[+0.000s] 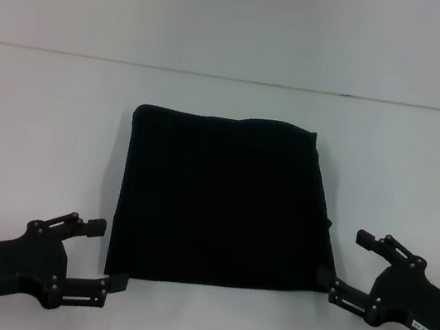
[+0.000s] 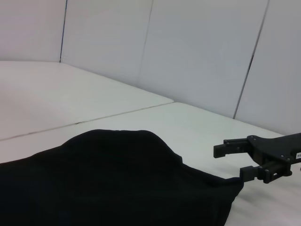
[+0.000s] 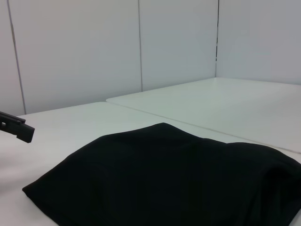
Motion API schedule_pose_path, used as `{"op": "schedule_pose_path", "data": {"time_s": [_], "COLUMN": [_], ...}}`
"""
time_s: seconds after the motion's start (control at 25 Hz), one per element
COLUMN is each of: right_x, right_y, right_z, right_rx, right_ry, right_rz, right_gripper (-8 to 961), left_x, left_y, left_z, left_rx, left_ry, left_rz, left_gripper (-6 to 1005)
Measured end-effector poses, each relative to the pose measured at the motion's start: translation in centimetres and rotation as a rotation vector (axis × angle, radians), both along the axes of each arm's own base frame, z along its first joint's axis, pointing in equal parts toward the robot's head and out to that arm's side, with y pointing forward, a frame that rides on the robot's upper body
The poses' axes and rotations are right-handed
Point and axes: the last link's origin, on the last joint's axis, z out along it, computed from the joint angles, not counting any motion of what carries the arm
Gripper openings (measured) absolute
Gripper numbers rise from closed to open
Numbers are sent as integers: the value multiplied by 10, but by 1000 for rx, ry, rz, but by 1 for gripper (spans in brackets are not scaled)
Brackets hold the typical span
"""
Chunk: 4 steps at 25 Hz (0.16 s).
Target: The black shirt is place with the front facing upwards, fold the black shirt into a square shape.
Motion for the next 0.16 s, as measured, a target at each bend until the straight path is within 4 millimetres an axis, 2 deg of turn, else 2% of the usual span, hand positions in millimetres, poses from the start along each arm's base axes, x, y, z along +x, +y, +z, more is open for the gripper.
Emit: {"op": "schedule_pose_path", "data": {"time_s": [0.16], "right_x": [0], "right_y": [-1], "right_z": [0], "right_rx": [-1], "right_ry": [6], "right_rz": [3], "right_gripper": [927], "left_x": [1], "left_y": [1], "left_z": [1], "left_rx": [3], "left_ry": [0], "left_rz": [-4], "left_gripper": [961]}}
